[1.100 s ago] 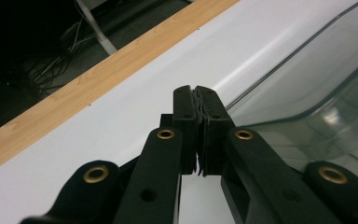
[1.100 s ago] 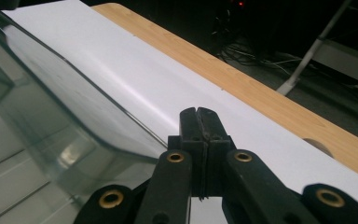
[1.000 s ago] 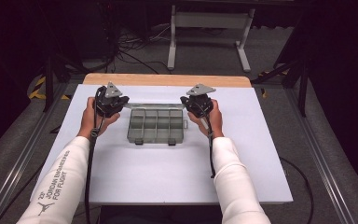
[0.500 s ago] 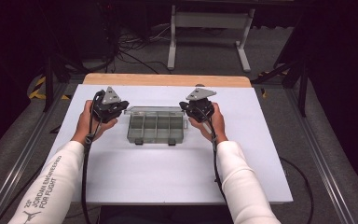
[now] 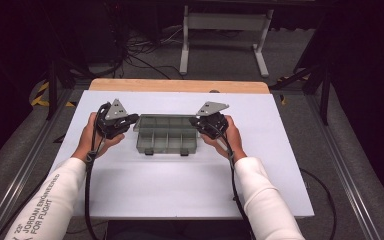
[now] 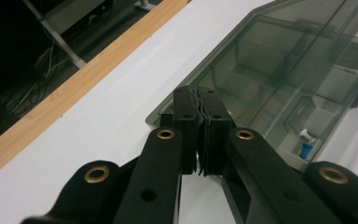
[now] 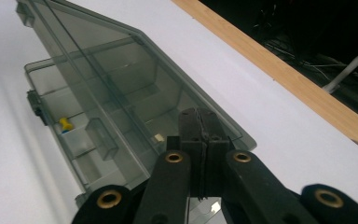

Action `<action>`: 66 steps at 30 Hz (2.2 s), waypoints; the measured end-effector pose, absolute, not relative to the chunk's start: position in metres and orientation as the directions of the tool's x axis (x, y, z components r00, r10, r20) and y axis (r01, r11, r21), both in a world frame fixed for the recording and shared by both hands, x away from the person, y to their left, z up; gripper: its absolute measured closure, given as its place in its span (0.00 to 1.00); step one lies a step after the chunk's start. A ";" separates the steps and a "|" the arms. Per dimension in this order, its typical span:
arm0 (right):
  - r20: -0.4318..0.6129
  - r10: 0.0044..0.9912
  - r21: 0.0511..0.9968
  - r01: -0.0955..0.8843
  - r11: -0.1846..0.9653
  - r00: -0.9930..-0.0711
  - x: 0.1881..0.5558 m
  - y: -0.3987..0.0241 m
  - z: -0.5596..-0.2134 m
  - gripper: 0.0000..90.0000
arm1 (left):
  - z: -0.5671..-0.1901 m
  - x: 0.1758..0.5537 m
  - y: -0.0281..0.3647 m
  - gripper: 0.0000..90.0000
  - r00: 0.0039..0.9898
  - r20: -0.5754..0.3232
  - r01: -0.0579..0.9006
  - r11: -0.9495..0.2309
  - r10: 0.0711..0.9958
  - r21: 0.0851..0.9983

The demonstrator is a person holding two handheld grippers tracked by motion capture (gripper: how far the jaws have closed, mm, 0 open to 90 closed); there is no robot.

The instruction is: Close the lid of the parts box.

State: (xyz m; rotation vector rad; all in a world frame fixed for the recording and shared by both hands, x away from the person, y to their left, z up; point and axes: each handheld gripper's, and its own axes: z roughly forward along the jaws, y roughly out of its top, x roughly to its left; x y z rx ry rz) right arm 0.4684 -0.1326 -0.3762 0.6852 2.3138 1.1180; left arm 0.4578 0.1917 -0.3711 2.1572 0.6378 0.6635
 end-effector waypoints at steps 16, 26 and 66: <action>-0.193 0.596 0.801 0.226 0.554 -0.779 0.455 -0.133 -0.378 1.00 | -0.382 0.443 0.190 0.96 0.773 0.247 0.196 -0.590 0.585 0.783; -0.193 0.587 0.789 0.231 0.569 -0.786 0.451 -0.131 -0.383 1.00 | -0.387 0.440 0.194 0.96 0.778 0.247 0.203 -0.604 0.577 0.771; -0.150 0.597 0.765 0.290 0.575 -0.788 0.443 -0.133 -0.411 1.00 | -0.419 0.431 0.186 0.95 0.806 0.202 0.226 -0.605 0.556 0.764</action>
